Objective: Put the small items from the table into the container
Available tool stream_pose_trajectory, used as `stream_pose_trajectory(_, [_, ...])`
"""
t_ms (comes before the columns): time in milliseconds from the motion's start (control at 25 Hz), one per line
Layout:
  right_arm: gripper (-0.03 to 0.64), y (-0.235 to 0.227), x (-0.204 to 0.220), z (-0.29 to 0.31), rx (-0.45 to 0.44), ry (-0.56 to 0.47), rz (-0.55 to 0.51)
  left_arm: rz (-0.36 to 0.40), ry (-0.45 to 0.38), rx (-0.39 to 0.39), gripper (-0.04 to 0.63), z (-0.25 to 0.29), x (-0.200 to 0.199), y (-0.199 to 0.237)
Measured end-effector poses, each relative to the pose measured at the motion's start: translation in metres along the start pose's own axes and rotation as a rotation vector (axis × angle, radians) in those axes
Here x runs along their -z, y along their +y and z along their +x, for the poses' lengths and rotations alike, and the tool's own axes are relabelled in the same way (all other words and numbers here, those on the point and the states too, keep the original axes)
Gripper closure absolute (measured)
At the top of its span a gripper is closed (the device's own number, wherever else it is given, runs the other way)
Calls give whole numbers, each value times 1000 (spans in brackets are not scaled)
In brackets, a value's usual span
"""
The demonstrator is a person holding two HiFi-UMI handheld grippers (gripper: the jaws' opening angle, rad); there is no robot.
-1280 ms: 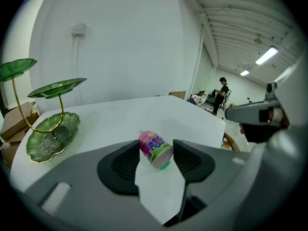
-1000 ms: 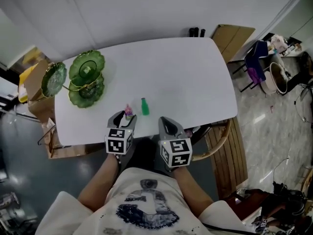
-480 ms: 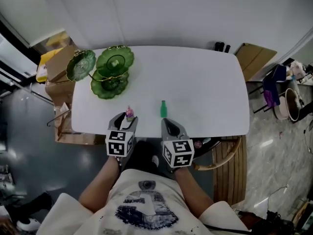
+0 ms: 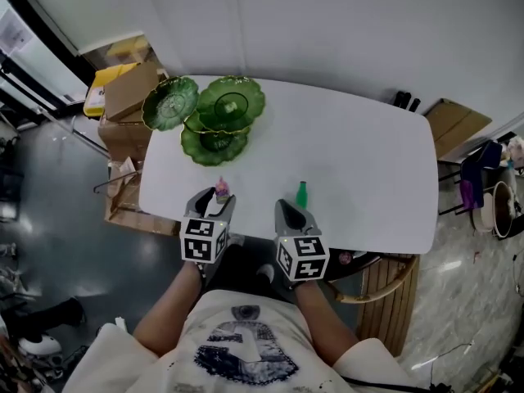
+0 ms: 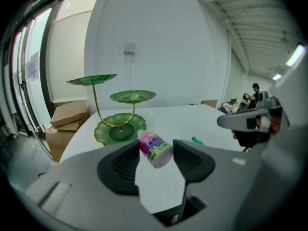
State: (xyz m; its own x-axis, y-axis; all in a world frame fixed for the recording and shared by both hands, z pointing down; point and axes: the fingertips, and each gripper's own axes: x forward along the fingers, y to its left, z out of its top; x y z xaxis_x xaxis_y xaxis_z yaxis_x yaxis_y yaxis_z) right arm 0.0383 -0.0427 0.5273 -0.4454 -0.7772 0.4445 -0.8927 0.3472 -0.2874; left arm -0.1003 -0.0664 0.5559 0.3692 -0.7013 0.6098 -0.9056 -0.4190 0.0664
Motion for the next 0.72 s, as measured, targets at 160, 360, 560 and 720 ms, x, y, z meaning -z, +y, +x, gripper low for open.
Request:
stream_pose_trajectory(160, [617,10,-9,23,-17,8,-12,-17,-2,-16,382,3,-5,26])
stream_pose_trajectory(360, [617,22,-19,53,-18,23,-18,-30,-8,-12,382,11,-14,56])
stream_pose_trajectory(560, [617,33,-29,86,-6,33,-26,-34,5,18,382,27,-19,84])
stream_pose_trajectory(720, [617,35,-32,109,18,46,-28,-28,7,47,382,46,-19,102])
